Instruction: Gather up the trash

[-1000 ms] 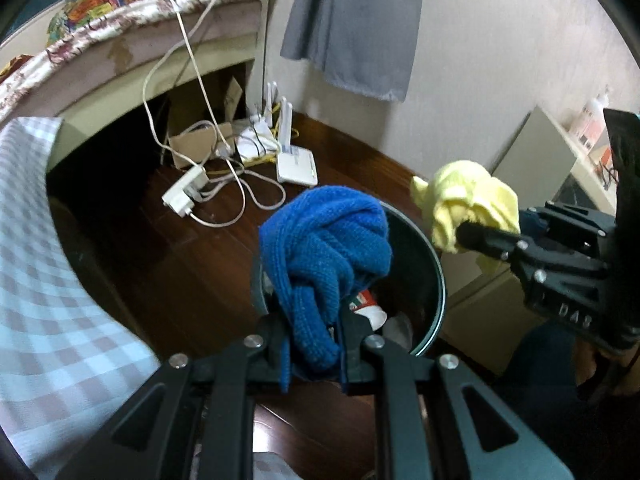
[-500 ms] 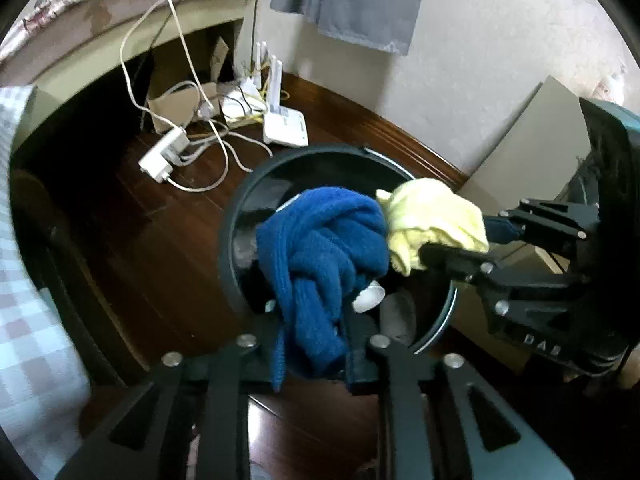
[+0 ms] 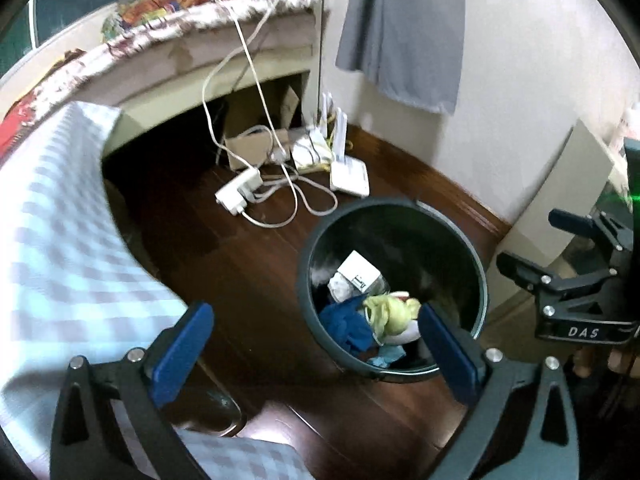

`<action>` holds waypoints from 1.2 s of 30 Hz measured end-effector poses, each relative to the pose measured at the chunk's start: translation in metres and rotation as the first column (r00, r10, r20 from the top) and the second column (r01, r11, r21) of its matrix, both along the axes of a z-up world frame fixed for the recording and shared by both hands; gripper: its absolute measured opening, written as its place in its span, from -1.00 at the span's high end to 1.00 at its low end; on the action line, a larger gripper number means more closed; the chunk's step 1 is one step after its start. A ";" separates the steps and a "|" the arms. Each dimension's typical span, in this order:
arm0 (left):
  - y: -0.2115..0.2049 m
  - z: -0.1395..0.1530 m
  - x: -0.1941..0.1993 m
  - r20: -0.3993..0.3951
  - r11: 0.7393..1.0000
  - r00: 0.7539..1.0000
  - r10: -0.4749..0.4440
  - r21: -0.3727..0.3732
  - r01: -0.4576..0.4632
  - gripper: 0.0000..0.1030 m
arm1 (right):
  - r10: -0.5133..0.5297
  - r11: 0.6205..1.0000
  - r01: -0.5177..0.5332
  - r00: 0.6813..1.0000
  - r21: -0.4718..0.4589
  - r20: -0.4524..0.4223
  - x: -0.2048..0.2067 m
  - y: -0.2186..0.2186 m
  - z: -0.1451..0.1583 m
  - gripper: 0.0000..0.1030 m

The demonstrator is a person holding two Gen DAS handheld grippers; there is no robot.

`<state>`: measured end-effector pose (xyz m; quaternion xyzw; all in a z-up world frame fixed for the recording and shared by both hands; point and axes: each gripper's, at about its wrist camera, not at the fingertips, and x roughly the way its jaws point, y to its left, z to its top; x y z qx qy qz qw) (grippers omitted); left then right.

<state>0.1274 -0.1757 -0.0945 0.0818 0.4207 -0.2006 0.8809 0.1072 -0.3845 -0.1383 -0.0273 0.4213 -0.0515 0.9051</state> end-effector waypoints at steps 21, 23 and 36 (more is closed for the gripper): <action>0.041 0.080 -0.044 0.164 0.997 0.984 0.072 -0.021 -0.069 -0.99 | 0.045 0.997 -0.052 0.992 0.059 0.118 -0.053 0.055 0.090 -1.00; 0.047 0.087 -0.050 0.175 0.997 0.981 0.082 -0.027 -0.078 -0.99 | 0.053 0.996 -0.062 0.989 0.063 0.137 -0.060 0.062 0.101 -1.00; 0.074 0.130 -0.100 0.298 0.991 0.945 0.132 -0.066 -0.117 -0.99 | 0.103 0.993 -0.113 0.977 0.046 0.186 -0.094 0.092 0.148 -1.00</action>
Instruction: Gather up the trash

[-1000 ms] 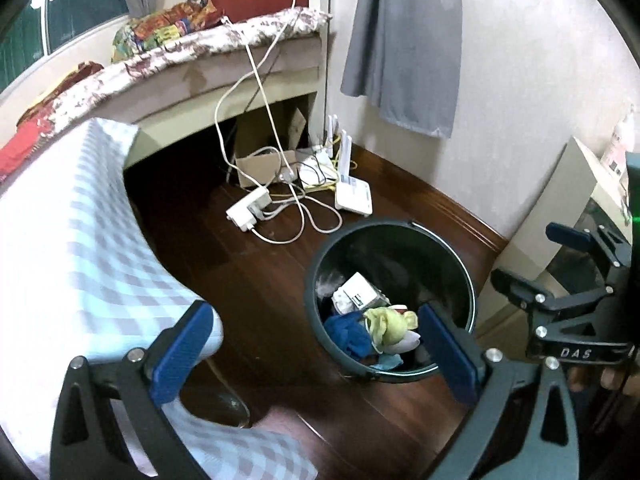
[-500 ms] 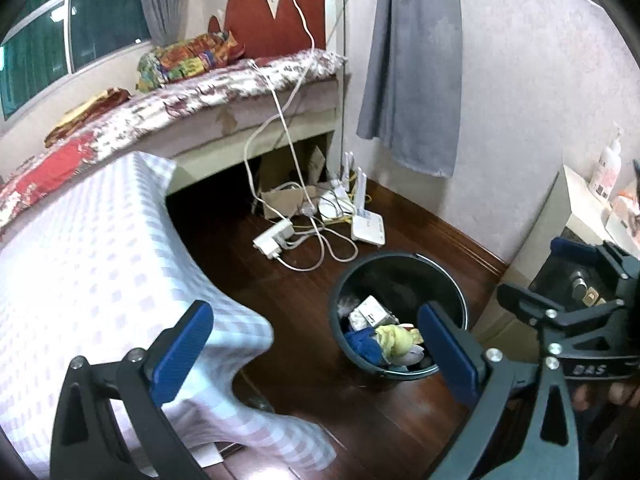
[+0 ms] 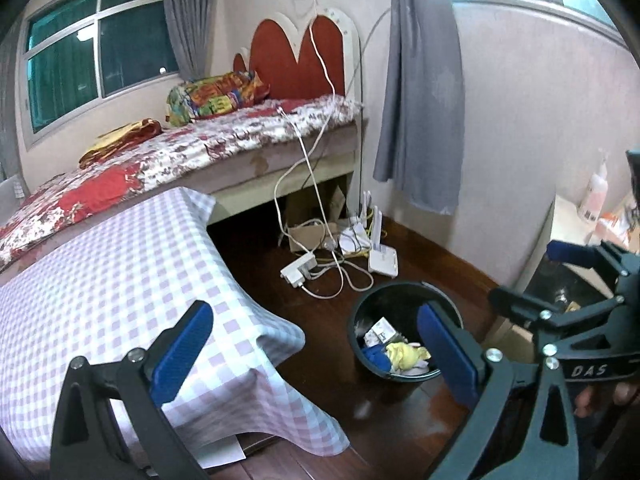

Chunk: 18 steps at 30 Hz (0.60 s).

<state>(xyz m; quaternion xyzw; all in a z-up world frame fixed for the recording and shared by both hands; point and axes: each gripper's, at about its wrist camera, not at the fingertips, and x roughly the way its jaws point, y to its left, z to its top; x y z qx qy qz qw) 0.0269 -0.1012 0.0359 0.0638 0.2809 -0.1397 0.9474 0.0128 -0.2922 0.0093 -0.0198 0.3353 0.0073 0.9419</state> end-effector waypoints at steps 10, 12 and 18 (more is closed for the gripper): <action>0.012 0.023 -0.025 0.056 0.999 0.998 0.042 -0.013 -0.041 -0.99 | 0.043 0.999 -0.042 0.997 -0.023 0.061 -0.021 0.015 0.033 -1.00; 0.017 0.028 -0.032 0.069 0.998 0.996 0.059 -0.024 -0.058 -0.99 | 0.047 0.999 -0.044 0.996 -0.031 0.082 -0.028 0.018 0.041 -1.00; 0.025 0.040 -0.047 0.093 0.996 0.993 0.070 -0.057 -0.065 -0.99 | 0.045 0.999 -0.041 0.990 -0.033 0.134 -0.052 0.020 0.067 -1.00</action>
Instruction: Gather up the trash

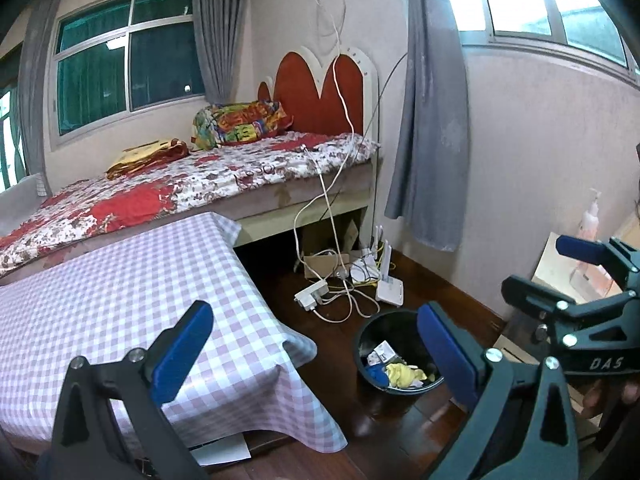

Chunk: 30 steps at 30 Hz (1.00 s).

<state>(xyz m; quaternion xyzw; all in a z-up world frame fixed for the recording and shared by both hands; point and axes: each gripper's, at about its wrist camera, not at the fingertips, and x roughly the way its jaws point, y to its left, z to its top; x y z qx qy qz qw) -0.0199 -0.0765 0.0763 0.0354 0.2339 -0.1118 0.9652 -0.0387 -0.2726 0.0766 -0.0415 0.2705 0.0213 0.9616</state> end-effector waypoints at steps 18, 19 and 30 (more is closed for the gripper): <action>0.003 0.007 -0.006 0.012 1.000 1.000 -0.007 -0.023 0.007 -0.99 | 0.013 1.000 -0.013 1.000 0.001 0.023 -0.007 0.005 0.008 -1.00; 0.003 0.007 -0.006 0.011 1.000 1.000 -0.007 -0.023 0.008 -0.99 | 0.013 1.000 -0.013 1.000 0.000 0.021 -0.008 0.004 0.007 -1.00; 0.003 0.007 -0.008 0.003 1.000 1.000 -0.014 -0.022 0.014 -0.99 | 0.016 1.000 -0.017 0.999 0.004 0.028 -0.009 0.004 0.009 -1.00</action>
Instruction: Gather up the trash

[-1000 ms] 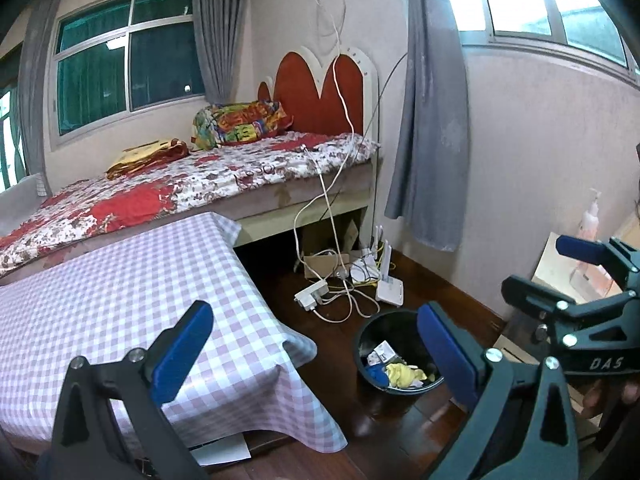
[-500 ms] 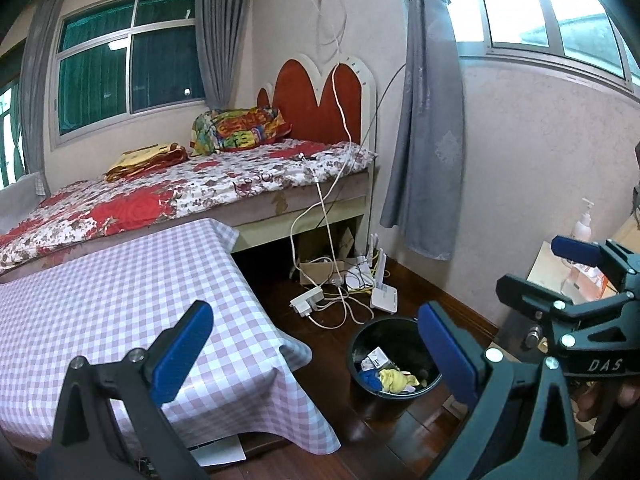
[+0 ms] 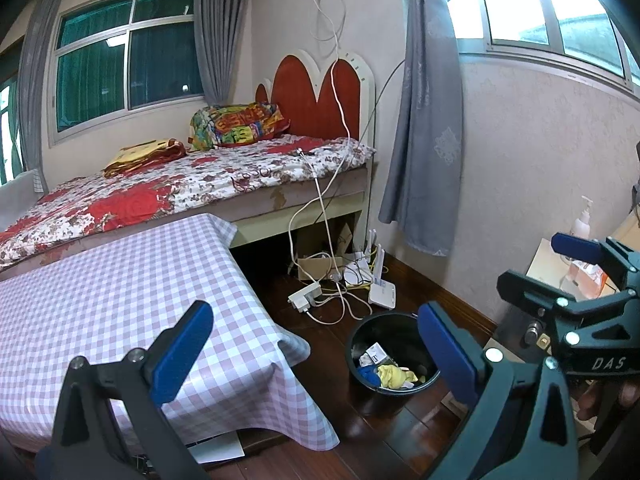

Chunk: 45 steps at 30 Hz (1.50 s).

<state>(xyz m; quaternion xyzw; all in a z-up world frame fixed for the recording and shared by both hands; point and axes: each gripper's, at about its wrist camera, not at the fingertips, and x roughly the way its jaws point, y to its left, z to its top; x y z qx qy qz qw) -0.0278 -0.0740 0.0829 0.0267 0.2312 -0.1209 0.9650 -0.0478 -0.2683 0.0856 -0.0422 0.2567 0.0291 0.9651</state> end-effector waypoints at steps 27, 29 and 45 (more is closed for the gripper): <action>0.001 0.004 0.000 -0.006 1.000 1.000 -0.006 -0.005 0.006 -0.99 | 0.011 1.000 -0.011 1.000 0.002 0.002 0.001 0.003 0.003 -1.00; 0.001 0.004 0.001 -0.008 1.000 1.000 -0.007 -0.006 0.007 -0.99 | 0.012 1.000 -0.012 1.000 0.002 0.001 0.001 0.003 0.003 -1.00; -0.001 0.003 0.002 -0.009 1.000 1.000 -0.009 -0.007 0.009 -0.99 | 0.011 1.000 -0.011 1.000 0.001 0.001 0.000 0.003 0.003 -1.00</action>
